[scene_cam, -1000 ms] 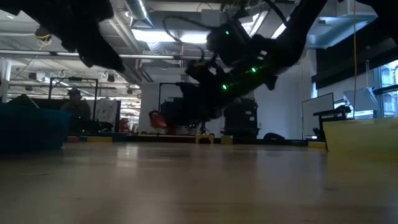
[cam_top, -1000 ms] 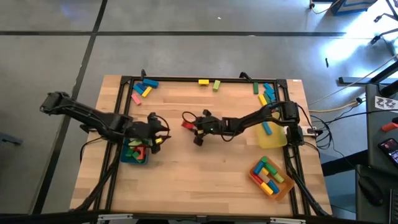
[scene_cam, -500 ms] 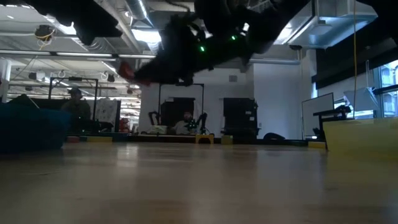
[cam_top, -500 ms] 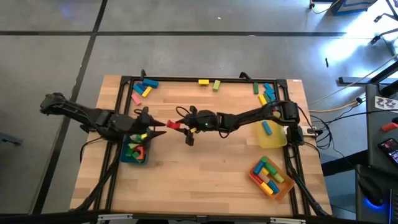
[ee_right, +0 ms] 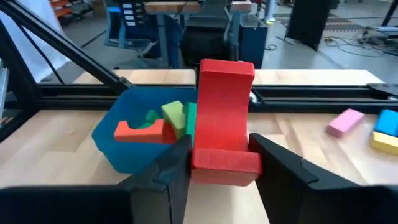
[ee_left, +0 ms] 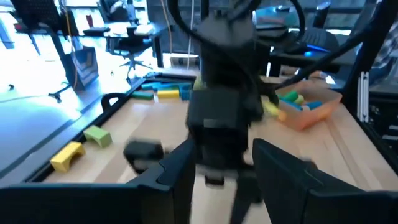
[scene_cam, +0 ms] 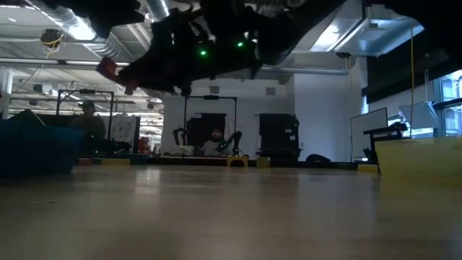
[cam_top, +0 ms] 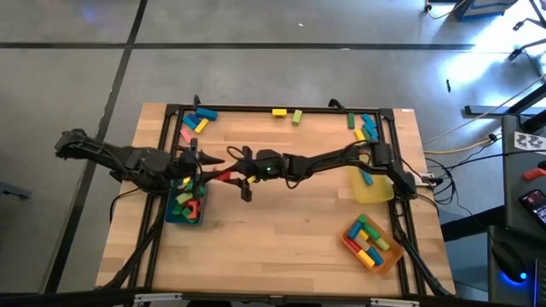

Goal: Sort blocks by size
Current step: Put the red arch block into the blue bin

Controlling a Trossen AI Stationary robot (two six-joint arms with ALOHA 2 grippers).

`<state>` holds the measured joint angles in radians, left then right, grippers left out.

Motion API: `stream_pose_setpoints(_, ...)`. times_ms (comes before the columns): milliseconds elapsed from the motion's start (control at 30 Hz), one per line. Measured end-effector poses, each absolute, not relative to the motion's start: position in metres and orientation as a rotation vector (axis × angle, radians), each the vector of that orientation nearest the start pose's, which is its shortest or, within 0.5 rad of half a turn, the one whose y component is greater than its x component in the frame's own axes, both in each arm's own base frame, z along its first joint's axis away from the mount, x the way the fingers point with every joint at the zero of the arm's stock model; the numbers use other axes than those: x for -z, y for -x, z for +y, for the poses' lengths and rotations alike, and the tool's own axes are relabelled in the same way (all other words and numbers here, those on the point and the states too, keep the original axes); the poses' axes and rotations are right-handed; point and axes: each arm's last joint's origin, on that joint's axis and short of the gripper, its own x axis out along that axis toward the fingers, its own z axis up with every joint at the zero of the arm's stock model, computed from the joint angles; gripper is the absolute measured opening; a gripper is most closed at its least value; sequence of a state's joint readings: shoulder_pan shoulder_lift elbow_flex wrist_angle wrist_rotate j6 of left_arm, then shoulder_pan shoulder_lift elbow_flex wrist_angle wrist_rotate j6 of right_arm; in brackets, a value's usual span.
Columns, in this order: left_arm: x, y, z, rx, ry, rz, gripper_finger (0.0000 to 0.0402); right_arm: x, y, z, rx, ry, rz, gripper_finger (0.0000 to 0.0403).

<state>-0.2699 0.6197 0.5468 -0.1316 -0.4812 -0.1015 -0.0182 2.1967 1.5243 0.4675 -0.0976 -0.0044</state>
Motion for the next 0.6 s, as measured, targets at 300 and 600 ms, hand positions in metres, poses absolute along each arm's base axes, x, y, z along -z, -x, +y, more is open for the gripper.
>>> stream_pose_setpoints(300,-0.281,-0.144,-0.026,-0.216,0.006,0.166,0.0143,-0.188,-0.527,0.012,-0.126,0.025,0.154,0.0144)
stream_pose_setpoints(600,-0.281,-0.144,-0.026,-0.217,0.007,0.167,0.0143,-0.179,-0.553,0.025,-0.164,0.027,0.113,0.016)
